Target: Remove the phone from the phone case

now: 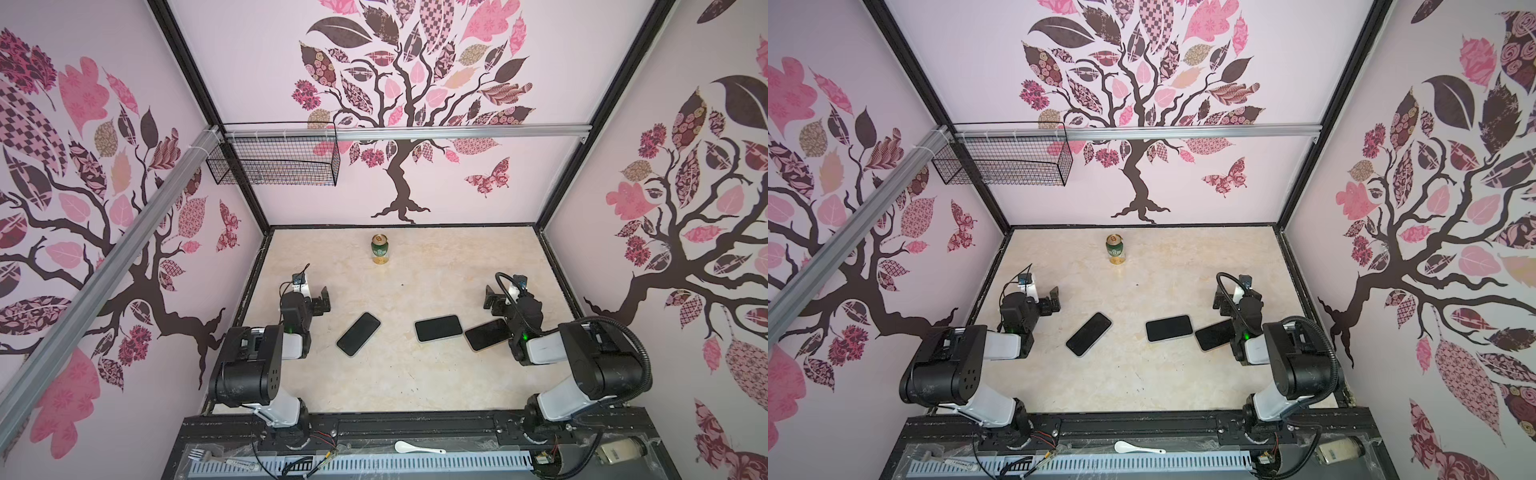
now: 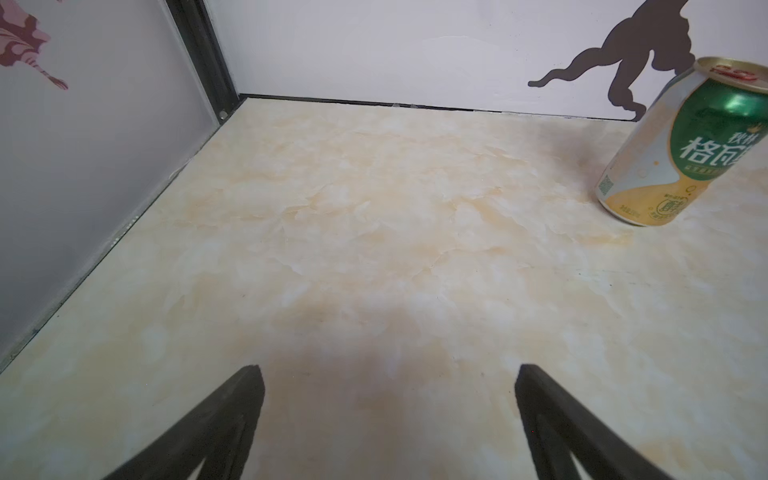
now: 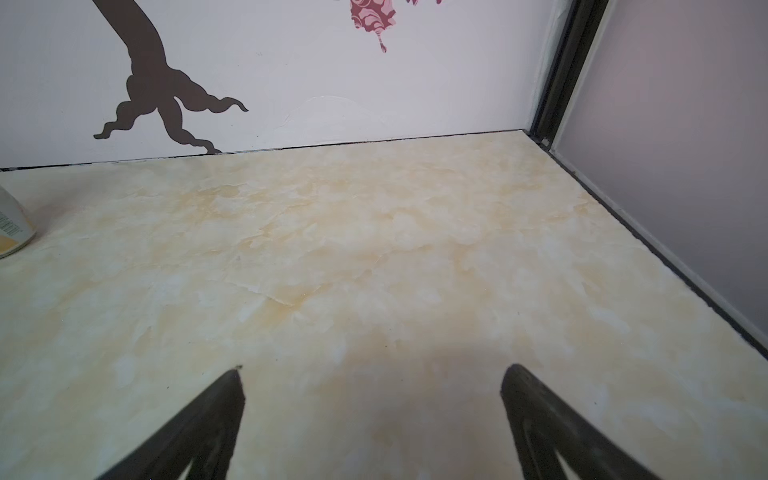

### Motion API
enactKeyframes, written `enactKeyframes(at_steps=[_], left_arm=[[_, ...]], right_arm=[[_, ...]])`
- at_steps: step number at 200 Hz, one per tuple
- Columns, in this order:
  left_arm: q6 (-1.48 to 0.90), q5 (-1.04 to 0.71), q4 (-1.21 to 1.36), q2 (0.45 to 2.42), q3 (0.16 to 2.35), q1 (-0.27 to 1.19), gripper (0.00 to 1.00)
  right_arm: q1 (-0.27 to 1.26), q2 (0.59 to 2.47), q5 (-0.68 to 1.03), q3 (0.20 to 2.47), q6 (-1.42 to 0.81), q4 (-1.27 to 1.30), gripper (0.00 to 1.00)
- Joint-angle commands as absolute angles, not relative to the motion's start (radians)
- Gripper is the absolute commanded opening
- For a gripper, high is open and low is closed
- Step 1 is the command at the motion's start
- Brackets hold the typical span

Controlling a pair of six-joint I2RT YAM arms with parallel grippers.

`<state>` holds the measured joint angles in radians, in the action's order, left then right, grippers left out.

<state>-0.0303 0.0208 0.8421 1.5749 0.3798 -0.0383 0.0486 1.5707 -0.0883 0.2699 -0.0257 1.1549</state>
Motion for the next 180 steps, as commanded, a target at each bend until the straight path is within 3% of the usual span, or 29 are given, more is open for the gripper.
enactKeyframes(at_steps=[1,180], left_arm=[[-0.031,0.018,0.853,1.560,0.396,-0.040,0.98],[-0.021,0.011,0.868,1.558,0.387,-0.039,0.98]], right_arm=[[0.042,1.568,-0.083,0.282,-0.031,1.175,0.99],[0.040,1.565,-0.074,0.279,-0.028,1.174,1.00]])
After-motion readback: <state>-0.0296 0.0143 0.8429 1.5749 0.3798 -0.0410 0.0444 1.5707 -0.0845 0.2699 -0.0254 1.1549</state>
